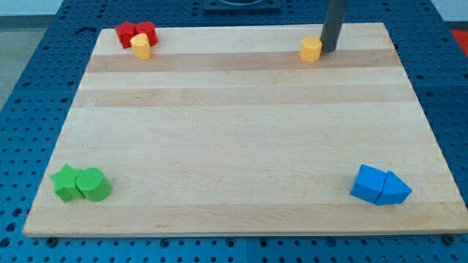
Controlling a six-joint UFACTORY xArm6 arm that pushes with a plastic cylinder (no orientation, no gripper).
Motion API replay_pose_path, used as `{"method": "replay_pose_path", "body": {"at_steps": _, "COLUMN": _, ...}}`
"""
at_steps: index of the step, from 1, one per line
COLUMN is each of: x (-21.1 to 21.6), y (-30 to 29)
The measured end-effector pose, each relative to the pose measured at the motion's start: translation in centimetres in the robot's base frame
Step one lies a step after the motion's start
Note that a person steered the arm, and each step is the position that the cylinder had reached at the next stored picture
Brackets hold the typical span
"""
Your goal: Push yellow hexagon diagonally below yellow heart
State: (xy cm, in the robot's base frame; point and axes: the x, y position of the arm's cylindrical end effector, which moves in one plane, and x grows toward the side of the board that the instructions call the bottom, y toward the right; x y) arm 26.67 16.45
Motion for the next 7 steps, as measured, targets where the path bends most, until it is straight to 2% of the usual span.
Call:
{"method": "replay_pose_path", "body": {"at_steps": 1, "x": -0.1, "y": 2.0}}
{"method": "replay_pose_path", "body": {"at_steps": 3, "x": 2.8, "y": 0.0}}
{"method": "replay_pose_path", "body": {"at_steps": 4, "x": 0.7, "y": 4.0}}
{"method": "replay_pose_path", "body": {"at_steps": 5, "x": -2.2, "y": 3.9}}
{"method": "replay_pose_path", "body": {"at_steps": 6, "x": -1.9, "y": -2.5}}
{"method": "replay_pose_path", "body": {"at_steps": 7, "x": 2.4, "y": -5.3}}
